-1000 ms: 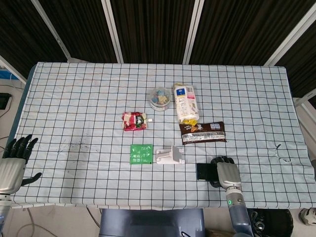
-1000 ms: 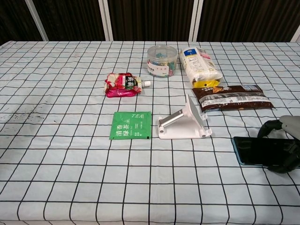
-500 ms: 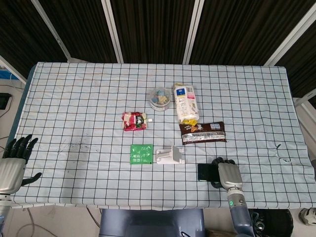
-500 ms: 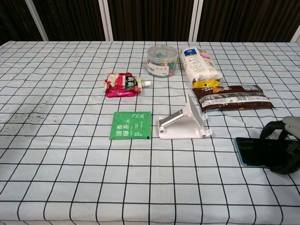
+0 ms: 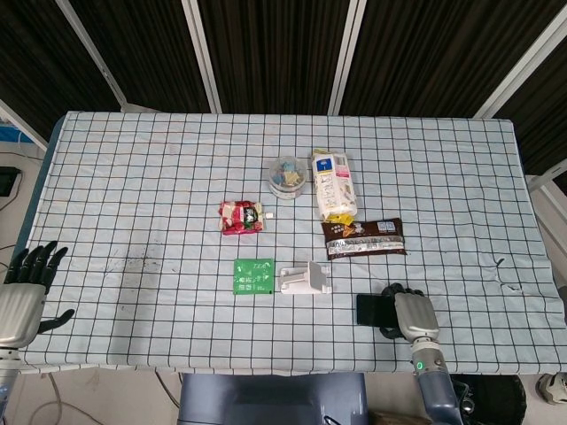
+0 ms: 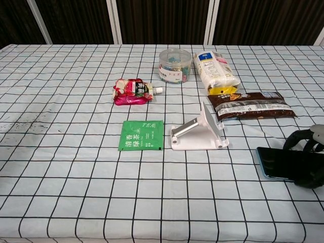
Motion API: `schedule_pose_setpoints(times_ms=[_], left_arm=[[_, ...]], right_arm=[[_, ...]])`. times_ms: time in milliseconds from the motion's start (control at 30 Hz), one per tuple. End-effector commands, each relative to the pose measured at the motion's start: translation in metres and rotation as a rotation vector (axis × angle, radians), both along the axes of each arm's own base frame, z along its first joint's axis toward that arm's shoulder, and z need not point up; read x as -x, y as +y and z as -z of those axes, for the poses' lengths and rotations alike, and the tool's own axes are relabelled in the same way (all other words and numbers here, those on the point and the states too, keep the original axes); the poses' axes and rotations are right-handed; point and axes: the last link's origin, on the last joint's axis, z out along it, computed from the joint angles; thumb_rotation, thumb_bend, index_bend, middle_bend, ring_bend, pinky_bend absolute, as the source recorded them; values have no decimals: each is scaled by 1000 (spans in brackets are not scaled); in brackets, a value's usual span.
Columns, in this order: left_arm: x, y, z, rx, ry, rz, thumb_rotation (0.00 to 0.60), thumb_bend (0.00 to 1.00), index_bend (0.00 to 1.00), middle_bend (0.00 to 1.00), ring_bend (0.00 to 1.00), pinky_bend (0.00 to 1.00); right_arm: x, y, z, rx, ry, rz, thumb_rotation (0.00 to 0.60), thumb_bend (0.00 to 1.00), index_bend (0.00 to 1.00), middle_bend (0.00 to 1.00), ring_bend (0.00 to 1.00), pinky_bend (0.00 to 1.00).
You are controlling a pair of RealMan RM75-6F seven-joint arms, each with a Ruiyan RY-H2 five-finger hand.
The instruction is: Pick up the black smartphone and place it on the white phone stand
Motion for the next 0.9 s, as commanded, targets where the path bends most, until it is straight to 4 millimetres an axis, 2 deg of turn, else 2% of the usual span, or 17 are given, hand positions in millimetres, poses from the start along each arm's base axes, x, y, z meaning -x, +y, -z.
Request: schedule_pose_setpoints(times_ms=[33, 467, 767, 900], left_arm=[[0, 0, 0, 1, 0, -1, 600, 0, 0, 0, 0, 0], [0, 0, 0, 2, -1, -4, 600, 0, 0, 0, 0, 0], [0, 0, 1, 1, -1, -6, 600, 0, 0, 0, 0, 0], [0, 0, 1, 1, -2, -6, 600, 0, 0, 0, 0, 0]], right_arm=[[-3, -2, -7, 28, -53, 4, 600, 397, 641, 613, 386, 250], [-16, -20, -35, 188, -375, 72, 600, 397, 641, 613, 386, 250], [-27, -31, -46, 296, -575, 78, 600, 395, 641, 612, 386, 250], [-36, -33, -45, 308, -726, 96, 600, 395, 641, 610, 377, 250]])
